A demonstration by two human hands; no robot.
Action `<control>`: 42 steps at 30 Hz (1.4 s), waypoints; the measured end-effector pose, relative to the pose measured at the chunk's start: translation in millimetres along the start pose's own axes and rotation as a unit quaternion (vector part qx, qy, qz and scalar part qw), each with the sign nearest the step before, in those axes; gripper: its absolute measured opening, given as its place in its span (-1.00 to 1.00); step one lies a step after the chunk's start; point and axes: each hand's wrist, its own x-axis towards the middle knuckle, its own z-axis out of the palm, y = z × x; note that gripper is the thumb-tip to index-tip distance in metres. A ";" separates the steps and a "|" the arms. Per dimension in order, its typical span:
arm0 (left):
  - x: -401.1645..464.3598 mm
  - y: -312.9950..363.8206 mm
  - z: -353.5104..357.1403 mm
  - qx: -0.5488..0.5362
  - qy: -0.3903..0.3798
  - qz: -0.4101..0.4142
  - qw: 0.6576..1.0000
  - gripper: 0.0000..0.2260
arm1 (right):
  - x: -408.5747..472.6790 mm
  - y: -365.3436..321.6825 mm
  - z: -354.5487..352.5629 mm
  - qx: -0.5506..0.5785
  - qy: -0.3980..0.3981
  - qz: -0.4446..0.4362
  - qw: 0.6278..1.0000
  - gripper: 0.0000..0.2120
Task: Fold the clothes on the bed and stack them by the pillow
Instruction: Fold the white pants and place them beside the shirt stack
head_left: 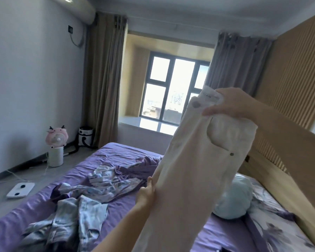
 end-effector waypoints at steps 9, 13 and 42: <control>3.1 25.4 19.6 -0.178 -0.211 -0.021 0.961 -0.54 | -9.0 1.2 -11.7 -0.003 0.013 0.009 1.000 -0.67; -4.9 45.3 21.9 -0.265 -0.338 -0.023 0.903 -0.60 | -12.7 14.1 -21.0 -0.010 0.034 0.007 0.999 -0.65; -32.1 81.5 -12.3 0.098 0.194 0.390 0.895 -0.72 | -89.8 91.2 20.0 0.218 0.115 0.166 0.955 -0.74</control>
